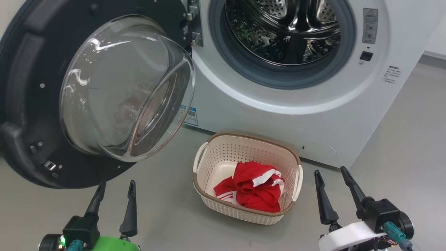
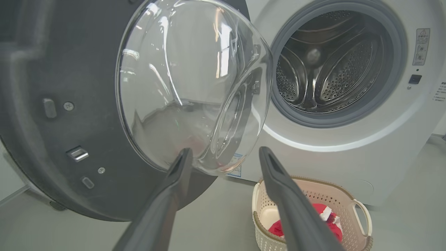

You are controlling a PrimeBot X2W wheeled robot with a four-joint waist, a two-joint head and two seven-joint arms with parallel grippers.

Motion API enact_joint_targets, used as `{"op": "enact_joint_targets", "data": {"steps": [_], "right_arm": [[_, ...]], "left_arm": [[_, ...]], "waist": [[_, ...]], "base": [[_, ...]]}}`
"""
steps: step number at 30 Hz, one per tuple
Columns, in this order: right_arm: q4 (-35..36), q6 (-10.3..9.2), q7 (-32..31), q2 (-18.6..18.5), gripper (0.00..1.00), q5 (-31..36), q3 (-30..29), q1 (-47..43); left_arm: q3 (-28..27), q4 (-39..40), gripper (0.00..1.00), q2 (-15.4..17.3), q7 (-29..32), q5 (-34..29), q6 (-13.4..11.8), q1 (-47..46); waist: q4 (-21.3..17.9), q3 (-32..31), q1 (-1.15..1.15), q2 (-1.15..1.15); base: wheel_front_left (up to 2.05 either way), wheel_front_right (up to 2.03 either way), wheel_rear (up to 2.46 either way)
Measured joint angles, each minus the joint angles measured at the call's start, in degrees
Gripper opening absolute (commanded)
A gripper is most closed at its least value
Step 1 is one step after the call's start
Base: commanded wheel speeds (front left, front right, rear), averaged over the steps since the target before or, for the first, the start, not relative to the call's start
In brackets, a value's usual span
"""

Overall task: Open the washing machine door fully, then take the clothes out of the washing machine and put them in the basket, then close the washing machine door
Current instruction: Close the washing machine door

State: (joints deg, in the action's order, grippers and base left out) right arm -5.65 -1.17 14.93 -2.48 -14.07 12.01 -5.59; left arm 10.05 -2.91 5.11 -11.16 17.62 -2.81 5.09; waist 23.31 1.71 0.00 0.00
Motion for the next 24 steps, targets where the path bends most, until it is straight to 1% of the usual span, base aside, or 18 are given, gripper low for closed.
{"op": "enact_joint_targets", "data": {"steps": [7, 13, 14, 15, 16, 17, 18, 24], "right_arm": [[-0.4, 0.11, 0.0, 0.0, 1.00, 0.0, 1.4, 0.1], [-0.7, 0.10, 0.0, 0.0, 1.00, 0.0, 1.9, 0.1], [-0.7, 0.10, 0.0, 0.0, 1.00, 0.0, 2.0, 0.1], [-0.8, 0.10, 0.0, 0.0, 1.00, 0.0, 2.1, 0.1], [-0.9, 0.10, 0.0, 0.0, 1.00, 0.0, 2.1, 0.1], [-1.0, 0.10, 0.0, 0.0, 1.00, 0.0, 2.2, 0.1], [-1.0, 0.10, 0.0, 0.0, 1.00, 0.0, 2.2, 0.1], [-1.2, 0.09, 0.0, 0.0, 1.00, 0.0, 2.3, 0.4]], "left_arm": [[-1.0, 0.0, 1.00, 0.0, 0.0, 0.0, -0.5, 0.0], [-1.1, 0.1, 1.00, 0.0, 0.0, 0.0, -0.5, 0.0], [-1.1, 0.2, 0.98, 0.0, 0.0, 0.0, -0.5, 0.0], [-1.1, 0.2, 0.82, 0.0, 0.0, 0.0, -0.5, 0.0], [-1.1, 0.3, 0.35, 0.0, 0.0, 0.0, -0.5, 0.0], [-1.1, 0.4, 0.11, 0.0, 0.0, 0.0, -0.5, 0.0], [-1.1, 0.5, 0.00, 0.0, 0.0, 0.0, -0.5, 0.0], [-1.0, 0.7, 0.00, 0.2, 0.0, 0.0, -0.4, 0.0]], "waist": [[3.4, 0.3, 0.00, 0.00], [3.9, 0.6, 0.00, 0.00], [3.9, 0.7, 0.00, 0.00], [3.9, 0.7, 0.00, 0.00], [3.9, 0.8, 0.00, 0.00], [3.8, 0.9, 0.00, 0.00], [3.8, 0.9, 0.00, 0.00], [3.4, 1.4, 0.00, 0.00]], "base": [[0.00, 0.00, 0.00], [0.00, 0.00, 0.00], [0.00, 0.00, 0.00], [0.00, 0.00, 0.00], [0.00, 0.00, 0.00], [0.00, 0.00, 0.00], [0.00, 0.00, 0.00], [0.00, 0.00, 0.00]]}}
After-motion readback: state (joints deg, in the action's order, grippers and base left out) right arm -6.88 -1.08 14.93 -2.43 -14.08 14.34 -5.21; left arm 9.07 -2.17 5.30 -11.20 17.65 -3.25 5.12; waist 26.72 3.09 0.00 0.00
